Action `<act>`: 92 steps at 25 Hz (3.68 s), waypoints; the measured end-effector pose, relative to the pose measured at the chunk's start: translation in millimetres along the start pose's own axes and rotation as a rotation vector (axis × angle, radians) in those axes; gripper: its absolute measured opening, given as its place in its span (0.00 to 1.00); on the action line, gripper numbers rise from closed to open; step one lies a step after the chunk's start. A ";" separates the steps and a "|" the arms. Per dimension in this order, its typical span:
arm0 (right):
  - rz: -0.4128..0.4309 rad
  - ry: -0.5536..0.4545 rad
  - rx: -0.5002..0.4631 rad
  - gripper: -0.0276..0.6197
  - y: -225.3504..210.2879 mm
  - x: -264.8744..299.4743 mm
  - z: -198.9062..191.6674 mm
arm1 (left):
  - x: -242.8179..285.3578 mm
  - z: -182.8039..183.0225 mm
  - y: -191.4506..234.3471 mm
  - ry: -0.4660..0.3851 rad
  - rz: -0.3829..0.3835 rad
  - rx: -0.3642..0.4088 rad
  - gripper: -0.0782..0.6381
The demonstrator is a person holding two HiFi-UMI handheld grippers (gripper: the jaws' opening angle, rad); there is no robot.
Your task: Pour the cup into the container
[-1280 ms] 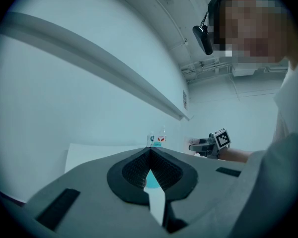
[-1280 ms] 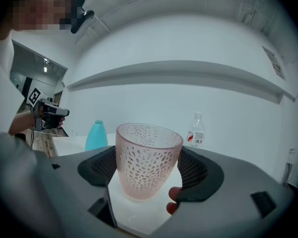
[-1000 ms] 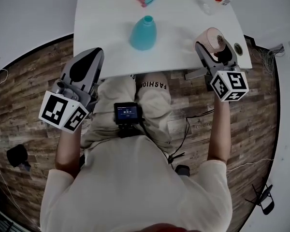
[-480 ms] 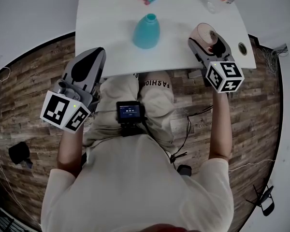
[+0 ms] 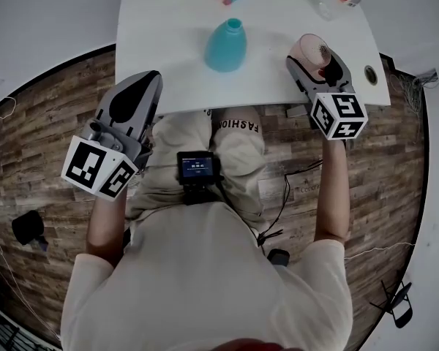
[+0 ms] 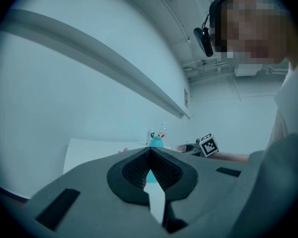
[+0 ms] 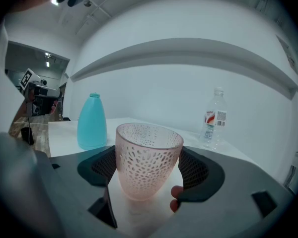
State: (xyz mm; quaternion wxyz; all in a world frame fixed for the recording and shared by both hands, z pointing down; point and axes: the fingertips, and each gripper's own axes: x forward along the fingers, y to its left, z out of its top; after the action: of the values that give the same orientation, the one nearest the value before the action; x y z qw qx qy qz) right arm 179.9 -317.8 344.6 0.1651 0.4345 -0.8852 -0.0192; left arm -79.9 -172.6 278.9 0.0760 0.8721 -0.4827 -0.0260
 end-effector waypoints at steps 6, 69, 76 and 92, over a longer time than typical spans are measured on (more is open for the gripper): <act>0.002 -0.036 -0.021 0.72 2.6 -6.8 13.2 | 1.8 3.1 -0.6 -0.006 -0.005 0.000 0.13; -0.090 -0.014 0.299 0.38 177.4 -59.1 -177.8 | -46.3 -263.4 -12.9 0.333 0.072 -0.092 0.12; -0.107 -0.015 0.272 0.35 180.4 -58.3 -181.5 | -45.1 -274.9 -10.6 0.281 0.091 -0.101 0.12; -0.142 0.028 0.274 0.33 170.8 -75.6 -188.4 | -37.5 -274.4 -27.2 0.262 0.073 -0.089 0.12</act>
State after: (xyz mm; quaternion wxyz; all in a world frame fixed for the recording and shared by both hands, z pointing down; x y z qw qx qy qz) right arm 150.7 -132.4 532.1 0.1149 0.5147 -0.8442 0.0960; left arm -44.5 -97.2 544.4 0.1779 0.8456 -0.4985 0.0692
